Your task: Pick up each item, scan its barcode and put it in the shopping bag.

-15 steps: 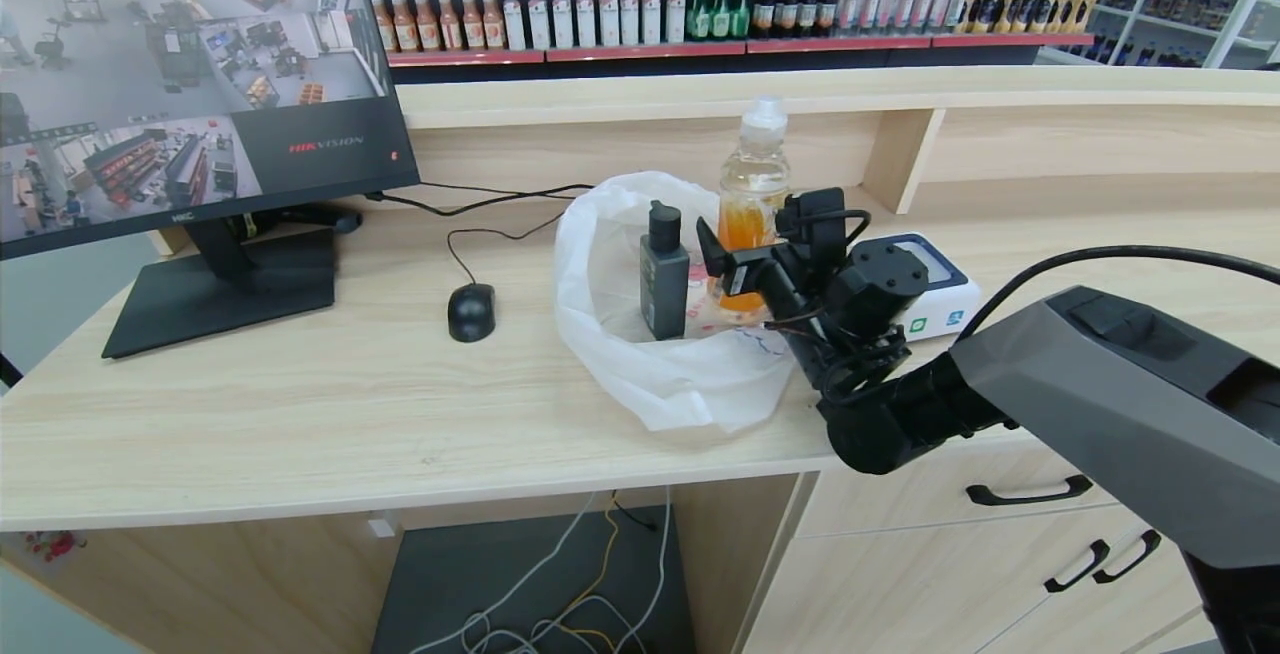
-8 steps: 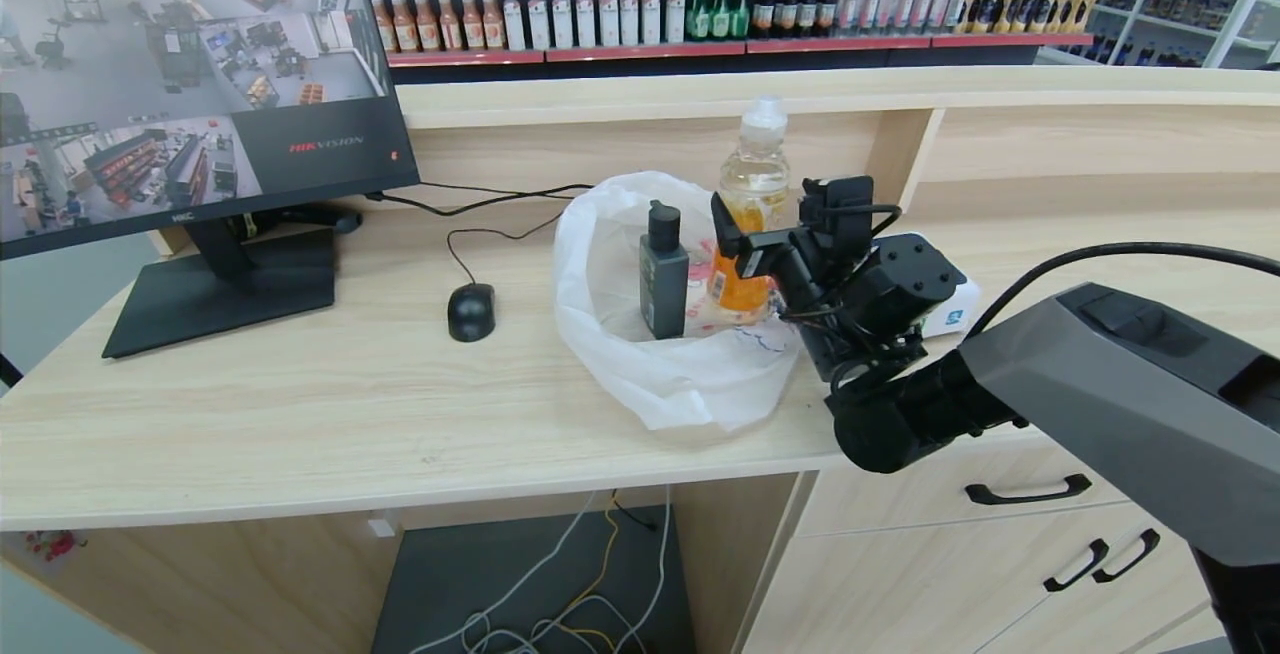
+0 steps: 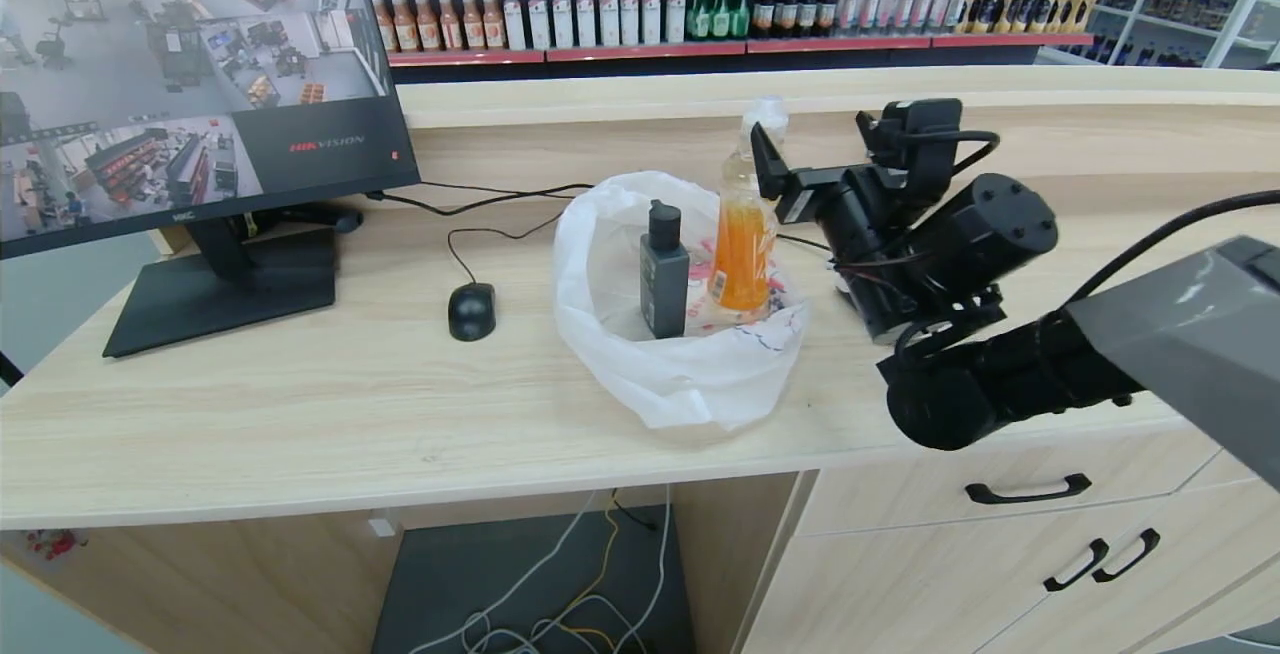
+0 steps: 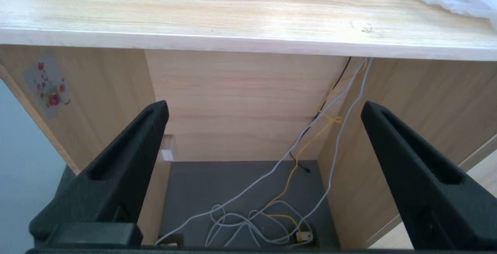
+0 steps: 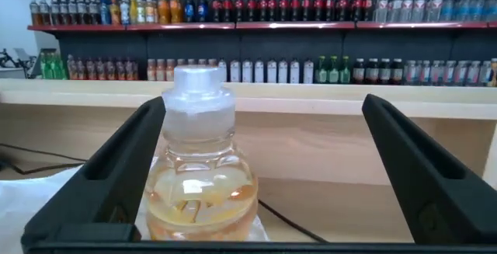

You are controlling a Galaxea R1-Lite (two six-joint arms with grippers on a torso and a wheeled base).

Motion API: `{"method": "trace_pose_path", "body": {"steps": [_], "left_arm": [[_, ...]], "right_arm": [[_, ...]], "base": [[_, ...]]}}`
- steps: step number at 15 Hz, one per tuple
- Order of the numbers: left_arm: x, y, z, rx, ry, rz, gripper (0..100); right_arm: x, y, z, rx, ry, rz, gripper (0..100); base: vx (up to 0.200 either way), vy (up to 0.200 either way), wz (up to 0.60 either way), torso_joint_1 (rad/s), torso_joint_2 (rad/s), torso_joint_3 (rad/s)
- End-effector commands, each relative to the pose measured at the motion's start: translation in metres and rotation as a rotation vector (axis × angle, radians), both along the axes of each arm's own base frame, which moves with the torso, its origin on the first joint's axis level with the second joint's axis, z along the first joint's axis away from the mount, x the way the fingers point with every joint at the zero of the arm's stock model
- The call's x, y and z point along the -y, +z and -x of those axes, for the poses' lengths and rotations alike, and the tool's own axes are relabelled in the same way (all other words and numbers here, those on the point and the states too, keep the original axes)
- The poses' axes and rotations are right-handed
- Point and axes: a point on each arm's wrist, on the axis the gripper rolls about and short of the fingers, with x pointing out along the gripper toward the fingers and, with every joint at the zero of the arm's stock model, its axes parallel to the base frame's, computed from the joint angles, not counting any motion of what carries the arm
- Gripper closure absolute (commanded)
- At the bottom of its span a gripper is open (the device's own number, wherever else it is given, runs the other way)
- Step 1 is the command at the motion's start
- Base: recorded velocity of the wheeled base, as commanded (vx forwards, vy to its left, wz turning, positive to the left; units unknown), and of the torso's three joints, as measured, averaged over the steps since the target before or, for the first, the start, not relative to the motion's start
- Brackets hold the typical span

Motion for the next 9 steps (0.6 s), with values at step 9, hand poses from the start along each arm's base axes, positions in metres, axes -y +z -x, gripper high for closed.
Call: {"method": "trace_pose_path", "body": {"steps": [9], "left_arm": [[0.0, 0.0, 0.0, 0.0, 0.0, 0.002, 0]], "right_arm": [[0.105, -0.029, 0.19, -0.277, -0.028, 0.059, 0]], "base": [[0.0, 0.0, 0.0, 0.0, 0.0, 0.0]]}}
